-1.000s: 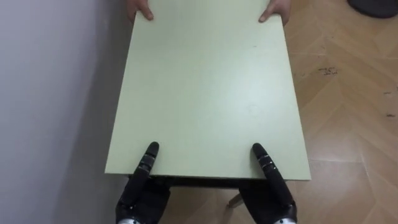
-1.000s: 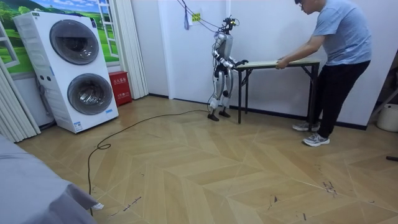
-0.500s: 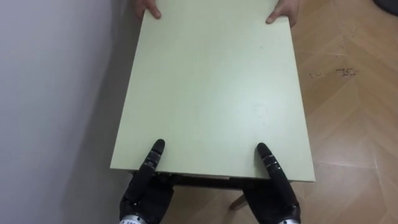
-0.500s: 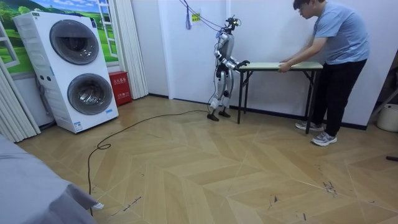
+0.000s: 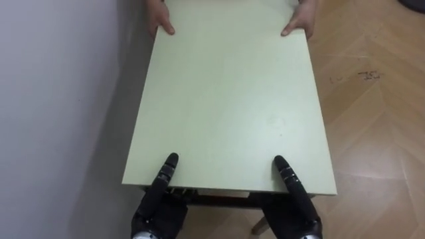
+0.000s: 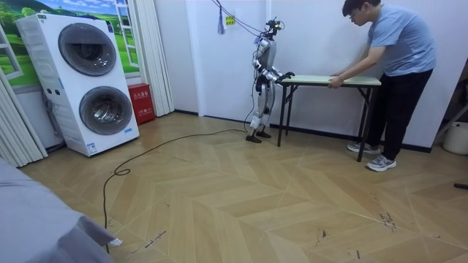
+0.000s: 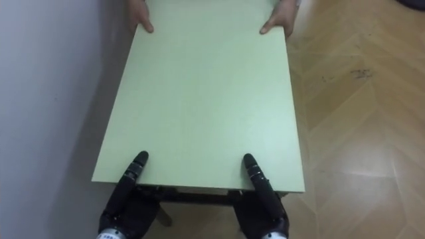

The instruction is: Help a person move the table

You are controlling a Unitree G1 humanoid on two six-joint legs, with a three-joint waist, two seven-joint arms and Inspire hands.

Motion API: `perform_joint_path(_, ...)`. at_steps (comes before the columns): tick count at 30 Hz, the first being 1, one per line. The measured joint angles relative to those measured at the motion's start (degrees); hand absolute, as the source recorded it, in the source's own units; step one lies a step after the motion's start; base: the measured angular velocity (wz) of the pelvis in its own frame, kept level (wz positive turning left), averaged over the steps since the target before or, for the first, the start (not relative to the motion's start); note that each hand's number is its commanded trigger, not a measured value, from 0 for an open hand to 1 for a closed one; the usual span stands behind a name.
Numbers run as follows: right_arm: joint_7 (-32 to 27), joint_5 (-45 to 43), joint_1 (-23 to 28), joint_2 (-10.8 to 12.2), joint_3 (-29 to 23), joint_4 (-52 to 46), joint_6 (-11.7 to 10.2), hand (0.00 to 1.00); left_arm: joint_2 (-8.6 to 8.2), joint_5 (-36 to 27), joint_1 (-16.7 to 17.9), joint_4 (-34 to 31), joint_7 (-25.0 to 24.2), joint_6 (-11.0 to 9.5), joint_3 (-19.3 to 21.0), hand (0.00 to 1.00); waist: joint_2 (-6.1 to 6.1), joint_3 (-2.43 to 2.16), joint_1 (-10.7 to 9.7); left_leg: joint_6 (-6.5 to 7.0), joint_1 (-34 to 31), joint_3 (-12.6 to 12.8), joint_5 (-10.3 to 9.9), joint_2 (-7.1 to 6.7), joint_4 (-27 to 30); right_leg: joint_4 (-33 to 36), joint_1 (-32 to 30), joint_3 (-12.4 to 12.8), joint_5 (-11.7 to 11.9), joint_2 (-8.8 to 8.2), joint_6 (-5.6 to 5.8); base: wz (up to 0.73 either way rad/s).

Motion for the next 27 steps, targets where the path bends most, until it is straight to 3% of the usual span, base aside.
perform_joint_path(9,-0.1,-0.5,0.2,0.6,0.0,0.6,-0.5,1.00,0.06,0.1,-1.5,2.7,-1.3,-0.1,0.0,1.00,-0.06,-0.03,0.1,0.02,0.8,1.0,0.0,-0.18,-0.7,0.0,0.4,-0.3,0.2,-0.04,0.28,-0.03)
perform_joint_path(11,-0.1,-0.5,0.2,0.8,0.0,0.7,-0.6,1.00,0.06,0.1,-1.7,3.0,-1.3,-0.2,0.0,0.77,-0.05,-0.03,0.2,0.03,0.8,1.0,0.0,-0.18,-0.7,0.0,0.4,-0.2,0.3,-0.06,0.46,0.00)
perform_joint_path(13,-0.2,-0.7,0.1,0.9,0.0,1.1,-0.6,1.00,0.06,0.2,-1.8,3.6,-1.6,-0.4,-0.1,0.65,-0.10,-0.06,0.2,0.03,1.2,1.4,0.0,-0.18,-0.8,-0.1,0.7,-0.1,0.3,-0.11,0.52,-0.04)
perform_joint_path(14,-0.2,-1.0,0.1,1.0,0.0,1.3,-0.6,0.89,0.06,0.2,-1.9,4.1,-1.8,-0.6,-0.1,0.56,-0.11,-0.07,0.2,0.03,1.4,1.5,0.0,-0.18,-0.9,-0.1,0.8,-0.1,0.3,-0.11,0.52,-0.07)
perform_joint_path(15,-0.2,-1.3,0.0,1.4,0.0,1.9,-0.6,0.75,0.05,0.2,-1.9,4.9,-2.1,-0.9,-0.1,0.36,-0.18,-0.15,0.2,0.04,2.0,1.7,0.0,-0.17,-1.2,-0.1,1.3,-0.2,0.3,-0.12,0.52,-0.09)
perform_joint_path(16,-0.2,-1.5,-0.1,1.7,0.0,2.5,-0.6,0.50,0.06,0.2,-1.9,5.6,-2.7,-1.2,-0.1,0.00,-0.27,-0.37,0.3,0.06,2.6,1.9,0.0,-0.10,-1.8,-0.1,1.5,-0.3,0.3,-0.09,0.52,-0.08)
perform_joint_path(17,-0.1,-1.5,-0.3,1.7,0.1,2.7,-0.6,0.05,0.09,0.5,-2.0,5.8,-2.9,-1.4,-0.1,0.00,-0.29,-0.39,0.3,0.10,2.7,2.0,-0.1,-0.05,-1.9,-0.1,1.5,-0.3,0.3,-0.07,0.52,-0.07)
perform_joint_path(18,-0.1,-1.7,-0.7,1.9,0.2,3.2,-0.6,0.00,0.74,3.4,-2.1,6.0,-3.4,-1.7,-0.4,0.00,-0.30,-0.39,0.2,0.28,2.8,2.2,-0.2,0.03,-1.9,-0.1,1.6,-0.3,0.3,-0.02,0.53,-0.06)
perform_joint_path(21,0.0,-2.0,-1.5,2.1,0.1,4.1,0.1,0.00,3.53,11.5,-2.4,6.0,-5.5,-1.7,-1.4,0.00,-0.07,-0.55,0.2,0.35,3.1,2.5,-0.2,0.11,-1.9,-0.1,1.8,-0.4,0.3,-0.01,0.53,-0.06)
perform_joint_path(23,1.6,-2.8,-1.9,1.7,0.0,5.4,0.1,0.00,3.96,15.3,-2.6,6.0,-6.5,-1.6,-1.5,0.00,0.58,-0.96,0.2,1.08,3.2,2.8,-0.7,0.33,-1.9,-0.2,1.9,-0.4,0.3,0.19,0.54,-0.08)
perform_joint_path(27,3.6,-7.4,-2.1,-0.4,0.2,5.7,1.4,0.00,3.96,19.7,-2.5,6.1,-9.0,-1.3,-1.6,0.00,0.81,-1.09,0.4,1.12,5.2,3.4,-0.7,0.50,-2.6,-0.3,3.3,-0.5,0.3,0.24,0.55,-0.13)
